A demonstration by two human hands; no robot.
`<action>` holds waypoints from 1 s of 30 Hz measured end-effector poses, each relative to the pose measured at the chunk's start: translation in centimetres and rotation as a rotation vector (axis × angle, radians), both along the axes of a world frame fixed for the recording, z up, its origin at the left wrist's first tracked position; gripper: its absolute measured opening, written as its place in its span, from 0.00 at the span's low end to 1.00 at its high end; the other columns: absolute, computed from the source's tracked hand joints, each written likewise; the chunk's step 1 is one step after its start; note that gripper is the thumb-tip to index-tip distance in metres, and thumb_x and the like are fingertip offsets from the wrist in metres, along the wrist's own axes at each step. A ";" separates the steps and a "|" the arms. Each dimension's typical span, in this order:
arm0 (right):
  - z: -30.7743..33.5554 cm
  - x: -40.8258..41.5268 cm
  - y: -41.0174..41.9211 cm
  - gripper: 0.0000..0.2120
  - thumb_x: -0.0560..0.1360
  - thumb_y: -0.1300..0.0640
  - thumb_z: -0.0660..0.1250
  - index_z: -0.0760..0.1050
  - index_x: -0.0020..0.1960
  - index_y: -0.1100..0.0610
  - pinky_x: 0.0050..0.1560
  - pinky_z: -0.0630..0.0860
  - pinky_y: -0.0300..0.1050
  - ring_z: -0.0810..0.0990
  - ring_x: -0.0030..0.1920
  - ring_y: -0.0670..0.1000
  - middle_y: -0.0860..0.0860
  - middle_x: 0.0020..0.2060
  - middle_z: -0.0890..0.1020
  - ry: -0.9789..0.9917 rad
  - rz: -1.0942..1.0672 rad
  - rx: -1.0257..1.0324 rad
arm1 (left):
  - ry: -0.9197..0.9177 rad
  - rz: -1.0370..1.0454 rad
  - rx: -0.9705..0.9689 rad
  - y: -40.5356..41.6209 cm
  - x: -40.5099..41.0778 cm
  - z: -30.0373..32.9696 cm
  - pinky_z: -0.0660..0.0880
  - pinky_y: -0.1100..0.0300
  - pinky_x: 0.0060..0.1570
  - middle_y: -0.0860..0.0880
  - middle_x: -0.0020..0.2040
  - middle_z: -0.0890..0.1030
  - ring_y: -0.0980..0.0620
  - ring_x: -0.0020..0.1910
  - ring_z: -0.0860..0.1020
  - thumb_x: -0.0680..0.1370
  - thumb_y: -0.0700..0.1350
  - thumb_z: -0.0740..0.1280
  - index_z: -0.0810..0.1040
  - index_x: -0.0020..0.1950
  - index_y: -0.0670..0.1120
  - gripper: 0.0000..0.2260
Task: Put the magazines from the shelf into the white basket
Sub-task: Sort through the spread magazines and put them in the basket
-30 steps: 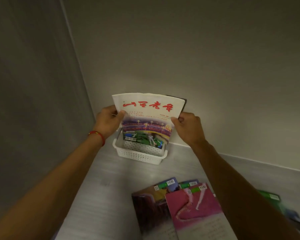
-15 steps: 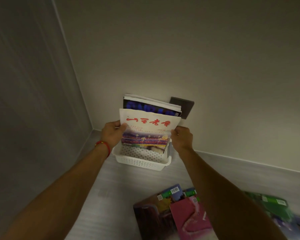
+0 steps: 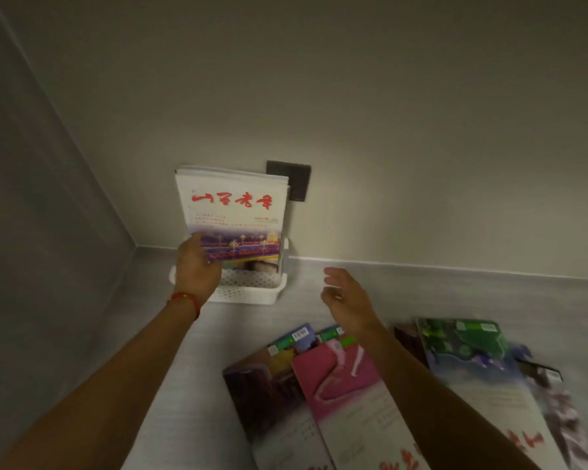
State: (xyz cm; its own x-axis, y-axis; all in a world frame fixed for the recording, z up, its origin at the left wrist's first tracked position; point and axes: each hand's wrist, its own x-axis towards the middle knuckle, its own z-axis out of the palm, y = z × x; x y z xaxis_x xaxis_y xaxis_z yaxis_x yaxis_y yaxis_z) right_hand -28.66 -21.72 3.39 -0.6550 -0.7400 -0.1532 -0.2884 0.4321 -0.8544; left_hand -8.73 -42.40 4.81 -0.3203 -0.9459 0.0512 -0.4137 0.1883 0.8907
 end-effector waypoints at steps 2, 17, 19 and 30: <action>-1.4 -1.1 5.7 0.21 0.76 0.68 0.66 0.70 0.68 0.58 0.44 0.74 0.30 0.80 0.48 0.52 0.57 0.56 0.79 0.038 -0.038 0.016 | -0.050 -0.055 -0.067 5.3 -1.1 -0.5 0.73 0.40 0.65 0.37 0.64 0.76 0.37 0.64 0.75 0.70 0.26 0.65 0.74 0.66 0.39 0.25; -7.5 -11.1 36.4 0.48 0.69 0.43 0.72 0.47 0.76 0.57 0.69 0.61 0.68 0.58 0.73 0.66 0.64 0.73 0.61 0.091 -0.538 0.667 | -0.809 -0.923 -0.063 36.7 -12.3 -9.2 0.50 0.49 0.79 0.50 0.82 0.49 0.47 0.81 0.47 0.78 0.46 0.63 0.58 0.79 0.56 0.30; -7.8 -11.4 36.7 0.51 0.68 0.42 0.73 0.45 0.76 0.57 0.68 0.59 0.72 0.54 0.74 0.67 0.65 0.74 0.59 0.097 -0.509 0.703 | -0.889 -0.915 -0.051 37.9 -12.2 -10.2 0.48 0.47 0.79 0.49 0.82 0.47 0.46 0.81 0.45 0.79 0.48 0.63 0.57 0.79 0.56 0.29; -0.8 -14.4 39.0 0.05 0.81 0.56 0.61 0.73 0.55 0.50 0.27 0.74 0.31 0.81 0.33 0.42 0.50 0.39 0.82 0.255 -0.269 0.183 | -0.780 -0.840 -0.100 38.0 -13.5 -6.7 0.54 0.54 0.78 0.48 0.81 0.54 0.46 0.80 0.53 0.79 0.44 0.64 0.57 0.80 0.51 0.30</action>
State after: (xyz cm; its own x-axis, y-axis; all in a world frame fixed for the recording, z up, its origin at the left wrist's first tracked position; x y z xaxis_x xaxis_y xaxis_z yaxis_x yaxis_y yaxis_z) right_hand -43.08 17.24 2.63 -0.8554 -0.5127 -0.0744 -0.3368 0.6594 -0.6721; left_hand -22.25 -4.38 -1.85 -0.8257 -0.4214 -0.3752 -0.5559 0.7212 0.4134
